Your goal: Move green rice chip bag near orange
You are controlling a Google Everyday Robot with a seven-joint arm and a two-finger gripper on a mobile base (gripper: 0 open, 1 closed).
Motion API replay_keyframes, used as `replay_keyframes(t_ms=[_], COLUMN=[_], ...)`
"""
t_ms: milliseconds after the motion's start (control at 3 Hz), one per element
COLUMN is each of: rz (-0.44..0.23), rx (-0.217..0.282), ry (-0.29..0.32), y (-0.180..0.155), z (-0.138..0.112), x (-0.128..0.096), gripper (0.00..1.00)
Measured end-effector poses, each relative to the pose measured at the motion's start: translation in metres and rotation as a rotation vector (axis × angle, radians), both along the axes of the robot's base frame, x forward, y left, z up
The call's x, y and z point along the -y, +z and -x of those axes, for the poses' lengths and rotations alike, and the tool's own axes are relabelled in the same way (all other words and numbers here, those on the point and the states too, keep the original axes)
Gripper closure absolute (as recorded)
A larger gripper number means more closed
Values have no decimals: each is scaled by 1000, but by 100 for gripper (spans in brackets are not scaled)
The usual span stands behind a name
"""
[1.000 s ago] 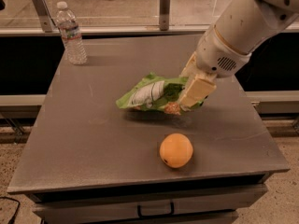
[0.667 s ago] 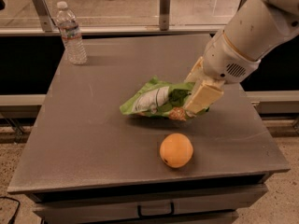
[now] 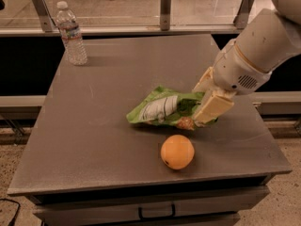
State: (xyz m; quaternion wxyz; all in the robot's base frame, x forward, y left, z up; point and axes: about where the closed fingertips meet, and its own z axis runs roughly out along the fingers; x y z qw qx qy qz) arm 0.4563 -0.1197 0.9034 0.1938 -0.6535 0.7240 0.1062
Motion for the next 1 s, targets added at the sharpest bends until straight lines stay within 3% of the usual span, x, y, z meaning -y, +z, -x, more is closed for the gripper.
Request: replay_keyframes(t_ms=[333,667,1000], rz=[-8,-7,-7], rx=[-9,-8,-8], ry=[-7,-4,-4], y=[-5,-5,-5], z=[2,2,2], x=[5,4,4], gripper=[20,0,0])
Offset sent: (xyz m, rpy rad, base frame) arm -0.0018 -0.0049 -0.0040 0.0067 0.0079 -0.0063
